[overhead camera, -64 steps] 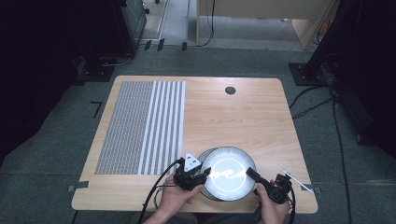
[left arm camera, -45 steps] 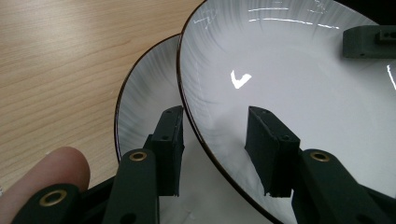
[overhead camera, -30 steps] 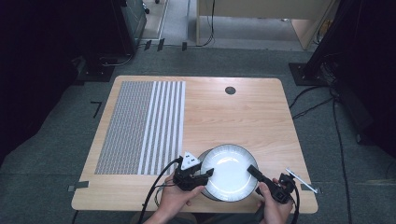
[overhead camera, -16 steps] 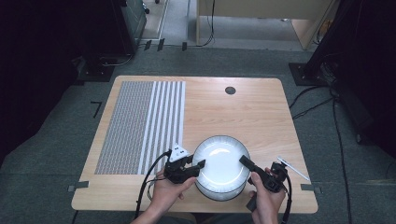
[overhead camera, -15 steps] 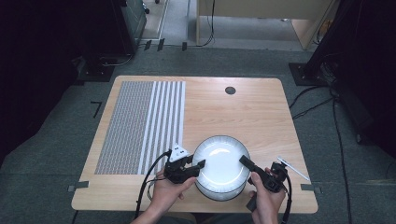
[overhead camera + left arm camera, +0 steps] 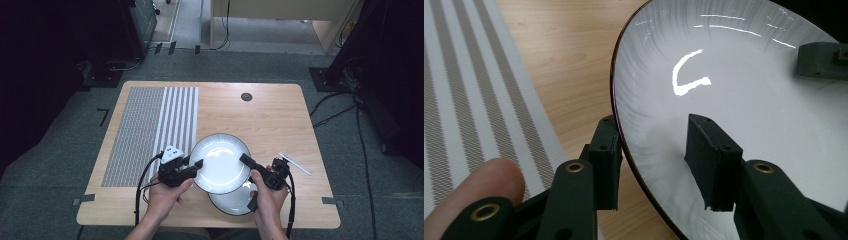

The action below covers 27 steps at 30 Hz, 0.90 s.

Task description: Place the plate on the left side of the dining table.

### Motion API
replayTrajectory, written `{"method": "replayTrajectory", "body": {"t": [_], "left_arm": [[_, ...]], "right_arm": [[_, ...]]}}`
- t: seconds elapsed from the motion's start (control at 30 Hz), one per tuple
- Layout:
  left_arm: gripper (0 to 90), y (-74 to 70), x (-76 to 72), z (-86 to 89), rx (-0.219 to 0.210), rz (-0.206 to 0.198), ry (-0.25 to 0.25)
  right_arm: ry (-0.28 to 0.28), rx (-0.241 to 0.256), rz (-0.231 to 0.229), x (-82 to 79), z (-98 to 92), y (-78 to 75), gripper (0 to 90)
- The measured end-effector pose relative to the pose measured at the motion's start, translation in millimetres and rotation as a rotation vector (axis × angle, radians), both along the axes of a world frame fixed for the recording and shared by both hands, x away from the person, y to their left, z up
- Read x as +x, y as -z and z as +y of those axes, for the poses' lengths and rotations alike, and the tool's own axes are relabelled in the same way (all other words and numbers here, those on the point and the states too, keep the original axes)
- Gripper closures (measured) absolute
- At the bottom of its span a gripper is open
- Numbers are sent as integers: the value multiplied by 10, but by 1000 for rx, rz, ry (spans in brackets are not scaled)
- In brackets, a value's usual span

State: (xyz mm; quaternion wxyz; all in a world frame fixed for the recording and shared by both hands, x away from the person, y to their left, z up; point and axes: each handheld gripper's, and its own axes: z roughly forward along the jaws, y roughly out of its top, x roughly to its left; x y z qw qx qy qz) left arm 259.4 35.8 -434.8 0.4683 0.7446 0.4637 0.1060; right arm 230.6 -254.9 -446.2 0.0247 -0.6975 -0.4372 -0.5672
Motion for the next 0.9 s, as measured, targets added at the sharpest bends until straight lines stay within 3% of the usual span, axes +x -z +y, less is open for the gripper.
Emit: {"method": "replayTrajectory", "body": {"t": [0.17,0.5,0.9], "left_arm": [[592,-28,80,158,-12,11,-42],[614,-74,218,508,-28,-5,-109],[606,-67,372,871,-6,-21,-180]], "right_arm": [[-14,-3,2,119,163,-37,801],[-52,-2,3,386,513,-90,803],[-97,4,13,683,904,-66,805]]}}
